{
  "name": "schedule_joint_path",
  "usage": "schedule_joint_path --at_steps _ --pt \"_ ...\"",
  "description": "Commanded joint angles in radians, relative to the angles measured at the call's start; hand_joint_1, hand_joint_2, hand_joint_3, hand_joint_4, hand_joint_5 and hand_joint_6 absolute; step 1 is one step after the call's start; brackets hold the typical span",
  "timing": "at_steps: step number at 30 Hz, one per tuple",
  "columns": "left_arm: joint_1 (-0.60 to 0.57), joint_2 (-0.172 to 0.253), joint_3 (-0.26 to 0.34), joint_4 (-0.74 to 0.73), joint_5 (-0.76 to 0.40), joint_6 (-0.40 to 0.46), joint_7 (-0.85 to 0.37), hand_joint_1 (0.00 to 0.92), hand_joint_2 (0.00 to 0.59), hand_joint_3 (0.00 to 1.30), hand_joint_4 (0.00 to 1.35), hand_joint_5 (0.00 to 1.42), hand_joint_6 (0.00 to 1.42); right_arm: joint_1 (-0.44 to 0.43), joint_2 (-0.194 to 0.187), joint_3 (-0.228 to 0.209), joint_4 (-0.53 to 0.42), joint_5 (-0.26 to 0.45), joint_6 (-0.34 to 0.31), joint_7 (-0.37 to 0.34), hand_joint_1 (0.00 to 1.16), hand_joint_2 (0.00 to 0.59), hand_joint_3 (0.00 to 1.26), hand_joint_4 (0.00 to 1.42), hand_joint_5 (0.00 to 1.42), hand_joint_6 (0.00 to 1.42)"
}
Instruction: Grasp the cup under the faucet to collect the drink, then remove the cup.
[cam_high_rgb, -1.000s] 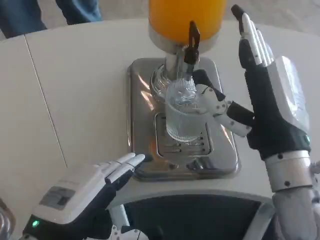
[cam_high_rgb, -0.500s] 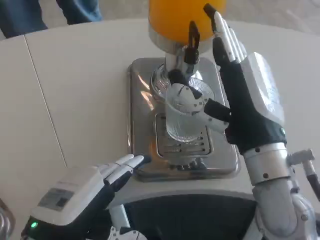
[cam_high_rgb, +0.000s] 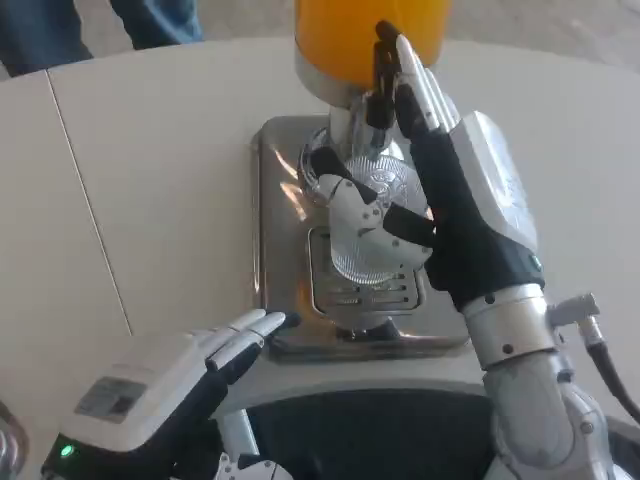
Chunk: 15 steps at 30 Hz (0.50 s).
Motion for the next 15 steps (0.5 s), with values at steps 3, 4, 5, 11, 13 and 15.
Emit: schedule_joint_path --at_steps 3,4,5,11,13,15 --pt "0.022 0.011 0.01 -0.012 -0.005 0.006 -0.012 0.095 0.116 0.15 0.09 0.23 0.29 -0.026 0.018 0.037 0.012 0.01 -0.021 0.012 0.48 0.402 0.0 0.0 0.0 0.0" --pt "0.023 0.011 0.011 -0.013 -0.005 0.006 -0.012 0.095 0.116 0.15 0.09 0.23 0.29 -0.028 0.019 0.04 0.015 0.01 -0.022 0.012 0.48 0.402 0.0 0.0 0.0 0.0" --pt "0.024 0.011 0.012 -0.013 -0.006 0.005 -0.012 0.095 0.116 0.15 0.09 0.23 0.29 -0.03 0.019 0.044 0.016 0.011 -0.023 0.013 0.48 0.402 0.0 0.0 0.0 0.0" --pt "0.03 0.008 0.017 -0.015 -0.009 0.006 -0.013 0.095 0.116 0.15 0.09 0.23 0.29 -0.034 0.017 0.078 0.017 0.0 0.0 0.049 0.48 0.402 0.0 0.0 0.0 0.0" --pt "0.031 0.007 0.017 -0.016 -0.011 0.005 -0.012 0.095 0.117 0.15 0.09 0.23 0.28 -0.036 0.015 0.088 0.015 -0.007 0.014 0.067 0.48 0.402 0.0 0.0 0.0 0.0" --pt "0.032 0.005 0.017 -0.019 -0.013 0.005 -0.013 0.095 0.117 0.15 0.09 0.23 0.28 -0.041 0.012 0.096 0.017 -0.012 0.03 0.083 0.48 0.405 0.0 0.0 0.0 0.0"
